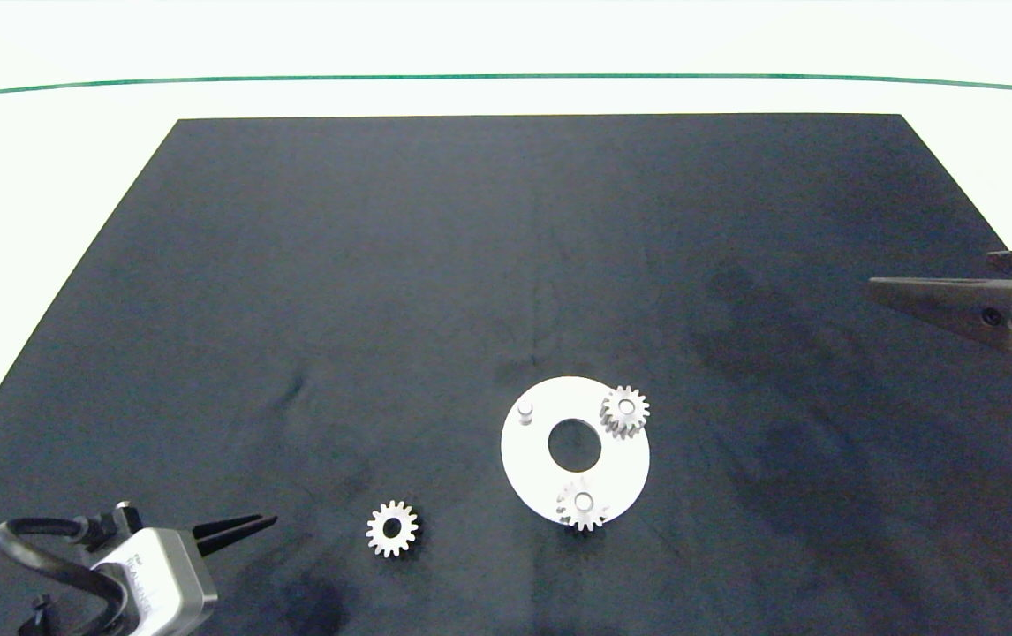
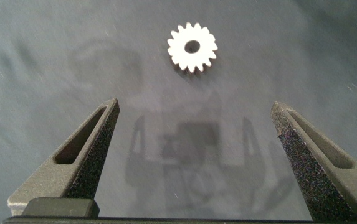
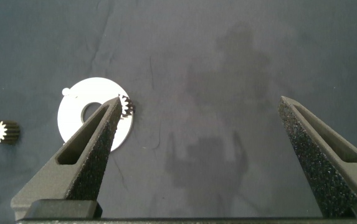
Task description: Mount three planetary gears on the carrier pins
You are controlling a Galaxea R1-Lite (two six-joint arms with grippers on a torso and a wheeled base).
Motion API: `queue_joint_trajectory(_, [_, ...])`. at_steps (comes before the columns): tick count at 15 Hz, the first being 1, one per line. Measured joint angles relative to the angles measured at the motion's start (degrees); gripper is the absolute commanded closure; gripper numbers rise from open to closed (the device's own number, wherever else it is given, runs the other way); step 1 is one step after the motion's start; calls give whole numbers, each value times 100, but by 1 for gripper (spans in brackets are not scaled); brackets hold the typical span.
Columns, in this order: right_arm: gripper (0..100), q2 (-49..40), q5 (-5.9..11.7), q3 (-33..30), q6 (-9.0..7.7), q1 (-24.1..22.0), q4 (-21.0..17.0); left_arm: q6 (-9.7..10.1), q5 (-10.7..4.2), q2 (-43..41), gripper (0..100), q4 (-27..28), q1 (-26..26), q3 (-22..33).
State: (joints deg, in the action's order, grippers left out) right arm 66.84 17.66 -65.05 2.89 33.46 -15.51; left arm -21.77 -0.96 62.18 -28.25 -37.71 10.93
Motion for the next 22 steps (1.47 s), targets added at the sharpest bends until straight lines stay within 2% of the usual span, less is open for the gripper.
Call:
queue_joint_trajectory(1, [0, -6, 0, 2, -2, 0, 0, -83, -74, 85, 0, -44, 4, 24])
queue_joint_trajectory(2, [0, -17, -2, 2, -5, -1, 2, -134, -219, 171, 0, -48, 2, 72])
queue_joint_trajectory(4, [0, -30, 0, 0, -2, -1, 2, -155, -322, 313, 0, -48, -35, 141])
queue_joint_trajectory(17, [0, -67, -9, 48, 0, 0, 5, -113, -400, 1438, 0, -100, -372, 774])
queue_joint_trajectory(22, [0, -89, -11, 63, -2, 7, 2, -105, -405, 1838, 0, -510, -427, 844])
